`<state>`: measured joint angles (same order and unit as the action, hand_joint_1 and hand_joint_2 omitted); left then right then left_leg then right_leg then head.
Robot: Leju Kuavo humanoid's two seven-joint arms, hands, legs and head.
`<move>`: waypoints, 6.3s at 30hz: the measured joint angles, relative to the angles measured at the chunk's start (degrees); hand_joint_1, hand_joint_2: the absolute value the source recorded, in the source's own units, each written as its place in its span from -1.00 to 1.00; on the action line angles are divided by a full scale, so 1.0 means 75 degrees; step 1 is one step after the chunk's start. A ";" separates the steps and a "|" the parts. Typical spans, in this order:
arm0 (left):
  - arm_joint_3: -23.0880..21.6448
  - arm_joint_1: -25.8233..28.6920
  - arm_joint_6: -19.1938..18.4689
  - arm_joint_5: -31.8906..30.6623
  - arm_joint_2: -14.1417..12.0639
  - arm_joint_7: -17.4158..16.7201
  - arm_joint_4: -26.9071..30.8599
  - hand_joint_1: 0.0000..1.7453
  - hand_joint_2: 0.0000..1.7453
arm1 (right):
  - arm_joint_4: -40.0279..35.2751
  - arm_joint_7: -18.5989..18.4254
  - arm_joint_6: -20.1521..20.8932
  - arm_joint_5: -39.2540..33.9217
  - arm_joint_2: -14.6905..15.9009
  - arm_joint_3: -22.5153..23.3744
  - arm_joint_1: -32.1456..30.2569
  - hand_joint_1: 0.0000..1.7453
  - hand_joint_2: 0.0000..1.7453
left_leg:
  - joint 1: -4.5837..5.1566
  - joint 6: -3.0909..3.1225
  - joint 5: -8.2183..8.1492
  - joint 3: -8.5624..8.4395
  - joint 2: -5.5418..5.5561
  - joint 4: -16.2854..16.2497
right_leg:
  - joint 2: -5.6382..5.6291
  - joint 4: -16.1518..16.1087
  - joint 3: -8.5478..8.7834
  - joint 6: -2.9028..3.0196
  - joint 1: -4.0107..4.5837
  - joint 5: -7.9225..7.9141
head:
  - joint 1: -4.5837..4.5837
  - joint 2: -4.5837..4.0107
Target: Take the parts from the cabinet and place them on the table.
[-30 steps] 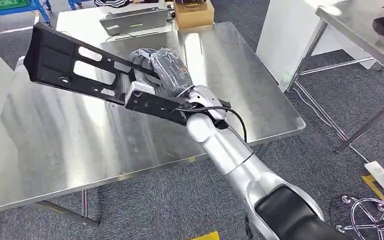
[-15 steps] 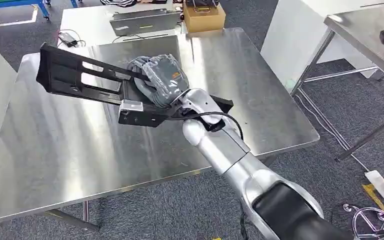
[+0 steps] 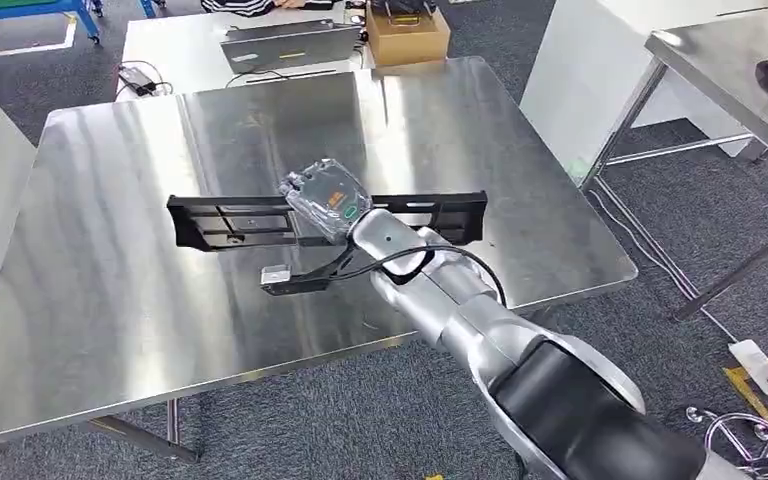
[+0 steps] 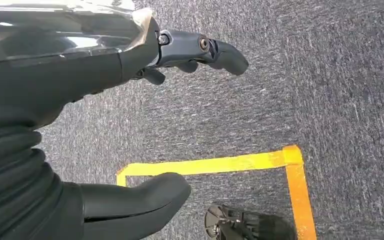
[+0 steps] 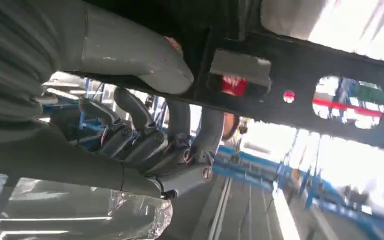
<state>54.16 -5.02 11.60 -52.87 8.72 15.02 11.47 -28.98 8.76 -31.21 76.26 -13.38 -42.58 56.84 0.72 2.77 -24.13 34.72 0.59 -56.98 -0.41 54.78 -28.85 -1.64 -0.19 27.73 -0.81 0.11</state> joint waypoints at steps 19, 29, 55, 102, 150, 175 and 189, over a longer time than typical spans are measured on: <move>0.0003 0.0001 0.0096 -0.0032 -0.0006 0.0093 0.0000 -1.00 1.00 | 0.1349 -0.0609 0.0434 0.0428 0.0358 -0.0180 0.0111 -1.00 -1.00 | -0.0044 -0.0038 -0.0037 -0.0095 -0.0009 0.0002 | -0.0001 -0.0004 0.0010 0.0000 -0.0002 0.0030 | 0.0000 0.0000; 0.0003 0.0003 0.0061 -0.0020 -0.0006 0.0119 -0.0003 -1.00 1.00 | 0.1529 -0.0731 0.0480 0.0538 0.0402 -0.0178 -0.0029 -1.00 -1.00 | -0.0044 -0.0030 -0.0027 -0.0079 -0.0013 -0.0001 | -0.0001 -0.0001 0.0061 -0.0008 0.0000 0.0019 | 0.0000 0.0000; 0.0175 0.0003 0.0190 0.0017 0.0009 0.0052 -0.0003 -1.00 -1.00 | 0.1535 -0.0623 -0.0435 0.0436 0.0125 0.0528 0.0008 -1.00 -1.00 | -0.0045 -0.0035 -0.0034 -0.0074 -0.0010 0.0000 | -0.0001 -0.0001 0.0057 -0.0004 0.0002 0.0024 | 0.0000 0.0000; 0.0414 -0.0007 0.0268 0.0003 -0.0012 0.0032 -0.0003 -1.00 -1.00 | -0.8277 0.3244 0.9054 -1.3669 0.0169 0.3066 -0.5722 -1.00 -1.00 | -0.0062 0.0190 -0.0029 -0.0173 -0.0045 0.0119 | 0.0026 0.1102 -0.0439 -0.0017 -0.0077 0.0681 | -0.0032 0.0000; 0.0554 0.0026 0.0195 -0.0070 -0.0382 0.0195 -0.0160 -1.00 -1.00 | -0.5555 0.3486 0.7063 -1.2741 0.0557 0.2407 -0.5817 -1.00 -1.00 | -0.0200 -0.0401 -0.1444 0.0676 -0.0058 -0.2020 | 0.0117 0.0021 -0.0174 0.0278 -0.0109 -0.0245 | 0.0041 0.0000; 0.0714 0.0115 0.0076 -0.0076 -0.0443 0.0484 -0.0204 -1.00 -1.00 | 0.1559 0.0801 0.2127 -1.1392 0.2066 0.3337 -0.6315 -1.00 -1.00 | -0.0094 -0.0157 0.0670 0.0413 -0.0110 0.0016 | 0.0072 -0.0067 0.0626 0.0010 0.0060 0.0453 | -0.0020 0.0000; 0.0504 -0.0101 -0.0251 -0.0679 -0.0379 0.0463 -0.0189 -1.00 -1.00 | 0.2307 -0.1855 0.2626 -1.2795 0.1996 0.4497 -0.7096 -1.00 -1.00 | -0.0241 -0.0383 -0.1014 -0.1127 -0.0010 -0.0075 | 0.0186 0.0362 -0.0785 -0.0178 -0.0107 -0.0609 | 0.0020 0.0000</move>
<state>57.94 -5.78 9.73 -57.97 5.88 18.49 10.05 -11.67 -5.15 -11.51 -19.70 1.59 -8.85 3.62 -1.08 -0.10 -31.73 26.27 0.51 -57.54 0.98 57.49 -34.74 -2.97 -0.99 23.17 -0.66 0.11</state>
